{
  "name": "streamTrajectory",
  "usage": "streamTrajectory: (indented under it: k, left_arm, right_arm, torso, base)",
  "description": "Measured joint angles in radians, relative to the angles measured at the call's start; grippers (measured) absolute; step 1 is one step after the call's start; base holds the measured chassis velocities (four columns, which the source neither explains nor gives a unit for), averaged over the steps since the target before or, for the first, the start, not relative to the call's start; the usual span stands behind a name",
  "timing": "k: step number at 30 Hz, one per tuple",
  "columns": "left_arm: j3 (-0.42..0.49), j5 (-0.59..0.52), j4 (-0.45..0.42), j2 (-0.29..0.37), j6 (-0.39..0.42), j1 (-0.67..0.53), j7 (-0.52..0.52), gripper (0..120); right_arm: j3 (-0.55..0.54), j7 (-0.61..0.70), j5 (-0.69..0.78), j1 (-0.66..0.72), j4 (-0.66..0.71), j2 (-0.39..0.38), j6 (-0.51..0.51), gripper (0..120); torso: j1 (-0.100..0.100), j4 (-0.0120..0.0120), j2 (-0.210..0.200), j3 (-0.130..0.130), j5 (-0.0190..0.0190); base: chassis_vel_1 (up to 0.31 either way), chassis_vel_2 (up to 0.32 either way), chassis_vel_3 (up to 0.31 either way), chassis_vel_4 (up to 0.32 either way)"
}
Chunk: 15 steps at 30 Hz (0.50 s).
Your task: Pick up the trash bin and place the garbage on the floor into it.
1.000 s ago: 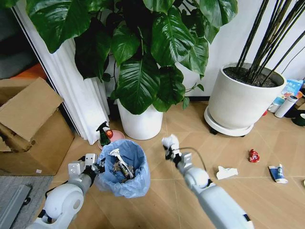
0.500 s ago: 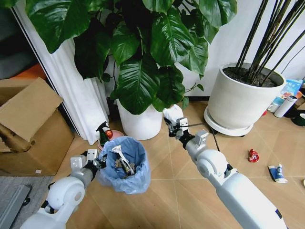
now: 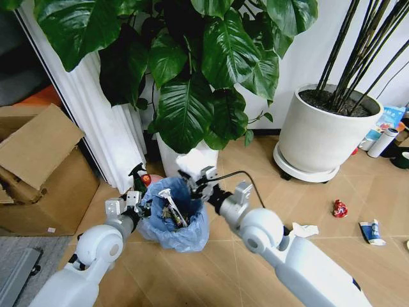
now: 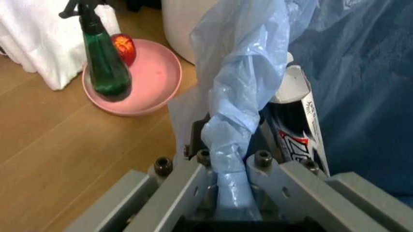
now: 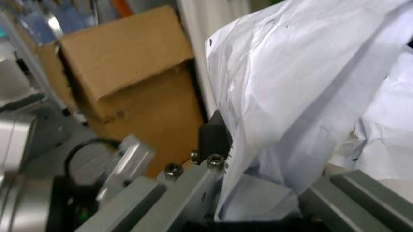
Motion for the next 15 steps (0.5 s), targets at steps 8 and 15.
streamTrajectory:
  k: [8,15]
  left_arm:
    - [0.005,0.000,0.006,-0.009,-0.001,-0.009,-0.002,0]
    - [0.000,0.002,0.006,-0.010,-0.004,-0.007,-0.004,0]
  right_arm:
    - [-0.051,-0.001,-0.036,-0.009,-0.049,0.006,-0.007,12]
    - [-0.070,0.002,-0.048,-0.007,-0.068,0.018,-0.007,37]
  torso:
    - [0.000,-0.0001,0.000,0.000,0.0001]
    - [0.000,-0.0001,0.000,0.000,0.0001]
  base:
    - [0.000,0.000,0.000,0.000]
    - [0.000,0.000,0.000,0.000]
